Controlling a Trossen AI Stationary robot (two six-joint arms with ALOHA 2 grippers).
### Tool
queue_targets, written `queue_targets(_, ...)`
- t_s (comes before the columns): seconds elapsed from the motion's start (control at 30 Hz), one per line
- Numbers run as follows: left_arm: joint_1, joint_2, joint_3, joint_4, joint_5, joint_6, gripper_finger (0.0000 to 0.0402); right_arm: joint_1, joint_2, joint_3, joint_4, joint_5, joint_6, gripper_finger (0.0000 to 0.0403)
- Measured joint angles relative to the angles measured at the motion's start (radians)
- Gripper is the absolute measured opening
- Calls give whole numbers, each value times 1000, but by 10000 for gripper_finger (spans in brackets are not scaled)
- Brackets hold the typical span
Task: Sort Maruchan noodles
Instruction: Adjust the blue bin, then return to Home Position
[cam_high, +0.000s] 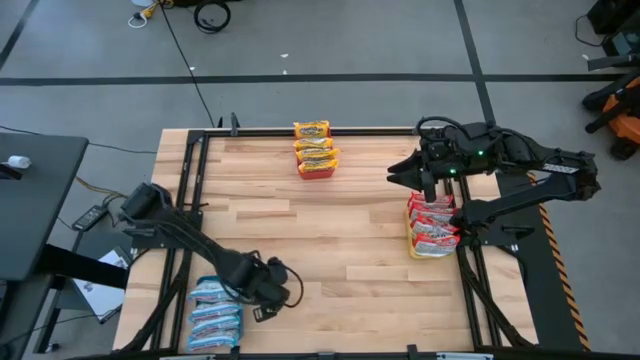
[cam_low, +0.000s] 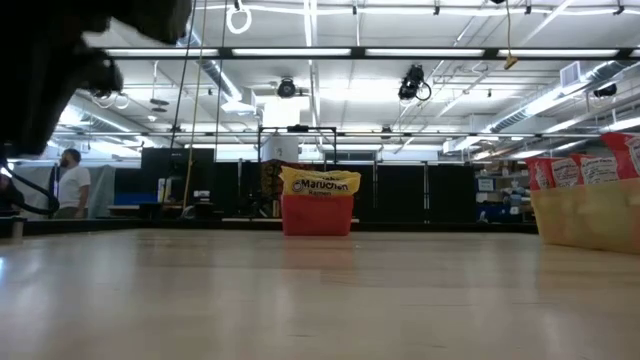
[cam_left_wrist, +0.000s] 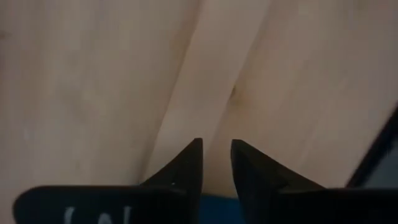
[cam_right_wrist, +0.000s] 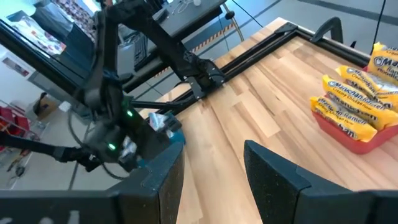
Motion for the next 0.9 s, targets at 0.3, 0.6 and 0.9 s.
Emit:
queue_targets(0.3,-52,90,-14,-135,143,70,82,43,0,0,-8,-5,7,172)
queue_targets(0.6,-197,79,-12,-280,213,57,82,73,-44,0,-86,40,-46,172)
queue_targets(0.9,-105,-113,-13,-96,-204,-25,80,63,-24,-134,85,55,-165,164)
